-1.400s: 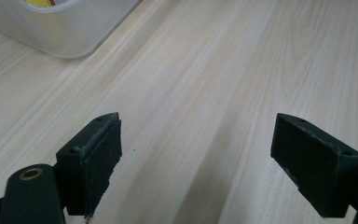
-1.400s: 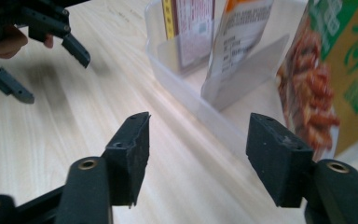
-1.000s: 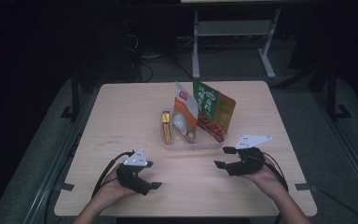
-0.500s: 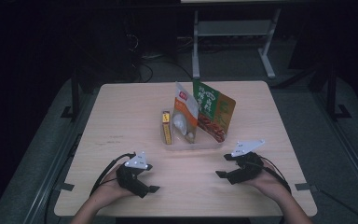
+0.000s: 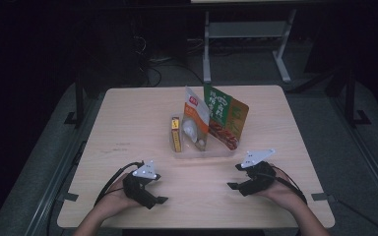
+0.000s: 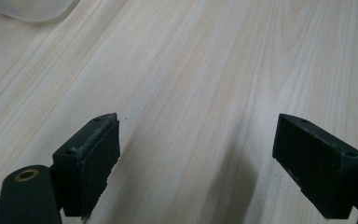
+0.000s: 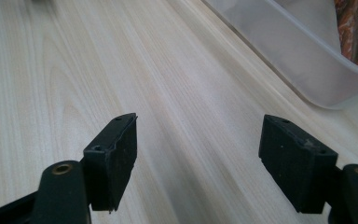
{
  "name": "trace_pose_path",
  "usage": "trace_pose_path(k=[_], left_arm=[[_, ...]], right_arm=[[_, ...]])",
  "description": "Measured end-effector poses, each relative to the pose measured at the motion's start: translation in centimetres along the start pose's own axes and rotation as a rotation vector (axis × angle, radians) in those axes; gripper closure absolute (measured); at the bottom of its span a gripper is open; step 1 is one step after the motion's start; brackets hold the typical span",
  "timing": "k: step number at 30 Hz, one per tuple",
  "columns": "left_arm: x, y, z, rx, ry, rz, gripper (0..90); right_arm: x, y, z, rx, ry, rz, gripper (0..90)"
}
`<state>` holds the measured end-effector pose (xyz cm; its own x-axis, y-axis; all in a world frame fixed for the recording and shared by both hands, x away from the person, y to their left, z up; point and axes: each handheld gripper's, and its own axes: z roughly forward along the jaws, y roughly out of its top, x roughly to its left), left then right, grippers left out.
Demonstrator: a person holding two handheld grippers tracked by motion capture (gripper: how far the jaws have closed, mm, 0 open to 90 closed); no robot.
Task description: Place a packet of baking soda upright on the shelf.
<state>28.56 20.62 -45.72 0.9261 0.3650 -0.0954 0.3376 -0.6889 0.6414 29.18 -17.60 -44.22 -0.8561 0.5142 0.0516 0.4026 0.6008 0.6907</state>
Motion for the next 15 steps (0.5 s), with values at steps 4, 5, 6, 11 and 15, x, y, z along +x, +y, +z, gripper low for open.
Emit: trace_pose_path(k=[4, 5, 6, 11, 15], left_arm=[[0.02, 0.00, 0.05, 0.002, 0.000, 0.002, 14.2], [0.02, 0.01, 0.05, 0.003, 0.001, 0.002, 14.2], [0.03, 0.02, 0.05, 0.006, 0.000, 0.004, 14.2], [0.04, 0.06, 0.05, 0.004, 0.001, 0.009, 14.2], [0.10, 0.08, 0.04, 0.012, 0.000, 0.021, 14.2]], right_arm=[[-0.02, -0.02, 0.02, 0.000, -0.001, 0.000, 27.6], [0.00, -0.01, 0.02, 0.001, -0.002, 0.003, 27.6], [0.00, -0.02, 0.02, 0.001, -0.002, 0.003, 27.6], [-0.03, -0.03, -0.08, -0.007, -0.005, 0.004, 27.6], [-0.06, -0.06, -0.16, -0.012, -0.005, 0.002, 27.6]])
